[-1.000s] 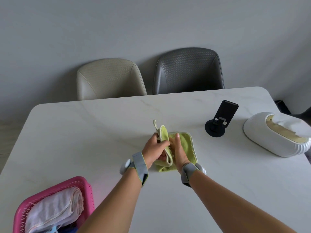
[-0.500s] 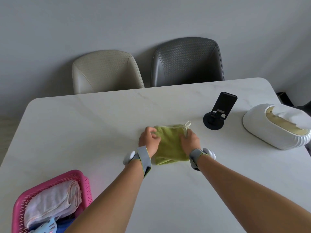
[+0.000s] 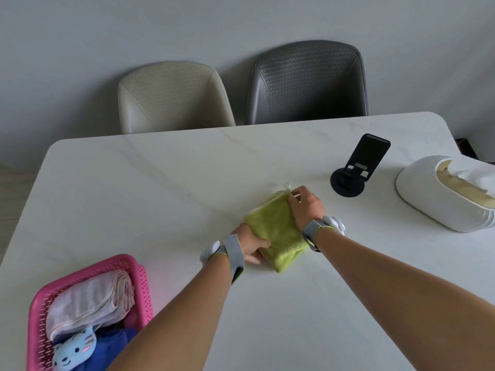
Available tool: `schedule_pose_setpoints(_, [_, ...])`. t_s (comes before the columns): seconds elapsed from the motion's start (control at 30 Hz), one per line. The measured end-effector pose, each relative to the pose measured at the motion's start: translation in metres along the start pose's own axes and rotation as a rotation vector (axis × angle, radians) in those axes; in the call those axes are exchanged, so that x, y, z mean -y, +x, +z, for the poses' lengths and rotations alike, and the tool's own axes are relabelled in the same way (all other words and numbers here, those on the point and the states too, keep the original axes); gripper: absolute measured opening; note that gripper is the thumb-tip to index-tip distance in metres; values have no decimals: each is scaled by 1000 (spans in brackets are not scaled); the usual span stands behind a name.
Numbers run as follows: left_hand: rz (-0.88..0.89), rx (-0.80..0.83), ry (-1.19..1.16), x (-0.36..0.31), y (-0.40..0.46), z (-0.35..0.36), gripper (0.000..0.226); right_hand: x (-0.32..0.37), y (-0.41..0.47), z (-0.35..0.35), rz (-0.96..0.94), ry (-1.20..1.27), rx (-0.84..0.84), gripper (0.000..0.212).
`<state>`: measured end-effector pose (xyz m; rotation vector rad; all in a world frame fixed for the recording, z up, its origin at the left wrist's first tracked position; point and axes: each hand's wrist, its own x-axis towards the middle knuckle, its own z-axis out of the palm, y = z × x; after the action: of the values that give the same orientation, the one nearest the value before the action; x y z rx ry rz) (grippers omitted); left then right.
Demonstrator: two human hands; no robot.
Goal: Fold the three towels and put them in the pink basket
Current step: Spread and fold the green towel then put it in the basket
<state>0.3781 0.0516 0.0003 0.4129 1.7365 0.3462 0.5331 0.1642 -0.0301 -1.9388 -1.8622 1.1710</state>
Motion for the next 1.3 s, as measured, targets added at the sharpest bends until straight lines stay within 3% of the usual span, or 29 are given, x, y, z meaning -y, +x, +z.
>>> schedule_pose_setpoints(0.1, [-115, 123, 78, 11, -14, -5, 62, 16, -2, 6, -149, -112, 108, 21])
schedule_pose_setpoints(0.17, [-132, 99, 96, 19, -15, -15, 78, 25, 0, 10, -205, -177, 149, 21])
schedule_pose_setpoints(0.3, [29, -364, 112, 27, -6, -38, 105, 36, 2, 15, -335, -259, 170, 23])
schedule_pose_setpoints(0.37, [155, -427, 178, 23, -4, -42, 95, 37, 2, 18, -441, -271, 120, 24])
schedule_pose_setpoints(0.43, [216, -366, 215, 17, -3, -42, 86, 38, -3, 22, -487, -181, 0, 29])
schedule_pose_setpoints(0.57, [185, -302, 162, 15, 9, -37, 86, 44, -49, 31, -245, 338, -180, 40])
schedule_pose_setpoints(0.73, [195, -238, 143, 20, 11, -29, 62, 34, -119, 63, -9, 711, -158, 47])
schedule_pose_setpoints(0.83, [180, -172, 117, 26, 3, -26, 31, 28, -134, 77, 51, 765, -100, 48])
schedule_pose_setpoints(1.0, [204, -102, 112, 35, -15, -26, 12, 31, -129, 89, 19, 779, -14, 49])
schedule_pose_setpoints(1.17, [263, -192, 187, 32, -30, -25, 40, 33, -127, 102, 29, 802, 90, 50])
schedule_pose_setpoints(1.3, [355, -238, 251, 28, -41, -14, 41, 34, -119, 92, 123, 860, 171, 53])
